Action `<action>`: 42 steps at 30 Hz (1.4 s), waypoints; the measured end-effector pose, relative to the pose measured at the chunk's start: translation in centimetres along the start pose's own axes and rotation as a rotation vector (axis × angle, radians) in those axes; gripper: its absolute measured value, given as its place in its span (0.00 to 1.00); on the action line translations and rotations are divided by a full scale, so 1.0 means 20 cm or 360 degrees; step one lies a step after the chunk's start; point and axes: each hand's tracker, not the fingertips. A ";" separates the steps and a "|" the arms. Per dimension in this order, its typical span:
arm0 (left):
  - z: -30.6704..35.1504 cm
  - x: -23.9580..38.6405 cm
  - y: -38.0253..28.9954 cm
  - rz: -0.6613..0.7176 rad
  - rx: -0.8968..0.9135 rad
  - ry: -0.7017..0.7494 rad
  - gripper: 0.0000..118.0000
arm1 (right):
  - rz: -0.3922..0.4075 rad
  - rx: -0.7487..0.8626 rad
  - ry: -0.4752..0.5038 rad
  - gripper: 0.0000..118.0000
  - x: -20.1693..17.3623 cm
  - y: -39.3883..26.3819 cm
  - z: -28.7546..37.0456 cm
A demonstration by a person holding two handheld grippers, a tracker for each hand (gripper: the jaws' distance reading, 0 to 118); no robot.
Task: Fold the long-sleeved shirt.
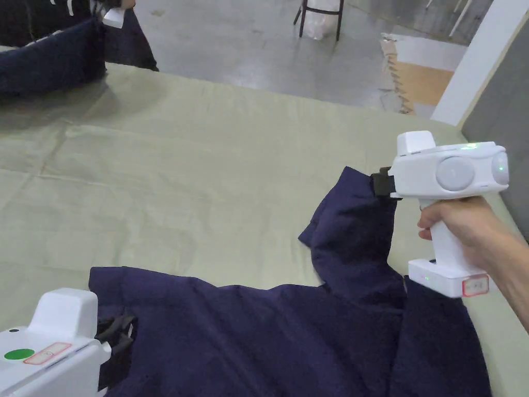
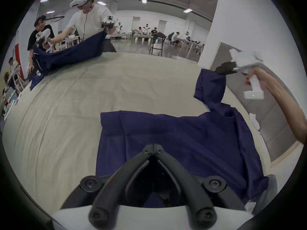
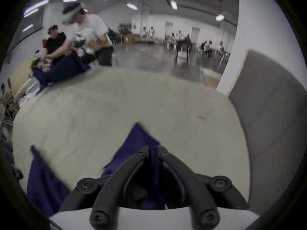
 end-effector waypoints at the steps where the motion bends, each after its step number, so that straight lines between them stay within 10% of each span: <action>1: 0.07 0.03 -0.01 -0.0007 0.0031 -0.0029 0.03 | 0.0001 0.0042 -0.0003 0.05 -0.03 -0.07 0.18; 8: 0.33 0.13 -0.08 -0.0046 0.0062 -0.0093 0.03 | -0.0021 0.0008 -0.0057 0.05 -0.22 -0.70 0.78; 14: 0.50 0.17 -0.18 -0.0038 0.0057 -0.0108 0.03 | -0.0031 -0.0531 -0.0119 0.08 -0.34 -1.37 0.49; 16: 0.54 0.17 -0.20 -0.0040 0.0052 -0.0099 0.03 | -0.0033 -0.0368 -0.0117 0.13 -0.36 -1.46 0.48; 19: 0.59 0.16 -0.23 -0.0044 0.0033 -0.0083 0.03 | -0.0124 -0.0170 -0.0194 1.00 -0.33 -1.30 0.71; 24: 0.61 0.16 -0.29 -0.0045 0.0017 -0.0061 0.03 | -0.0286 0.0027 -0.0145 0.85 -0.28 -1.17 1.22; 25: 0.60 0.16 -0.30 -0.0034 0.0011 -0.0062 0.03 | -0.0311 -0.0060 -0.0136 0.55 -0.27 -1.17 1.27; 26: 0.60 0.16 -0.31 -0.0021 0.0003 -0.0066 0.03 | -0.0319 -0.0138 -0.0129 0.00 -0.27 -1.19 1.31; 36: 0.35 0.01 0.02 0.0086 0.0013 -0.0078 0.07 | -0.0364 -0.0275 -0.0083 0.01 -0.31 -1.32 1.27; 39: 0.04 -0.15 0.28 0.0164 -0.0062 -0.0018 0.81 | -0.0405 -0.0302 -0.0059 0.01 -0.29 -1.32 1.21; 42: -0.30 -0.26 0.43 0.0113 -0.0153 0.0120 0.74 | -0.0471 -0.0346 -0.0023 0.01 -0.29 -1.34 1.16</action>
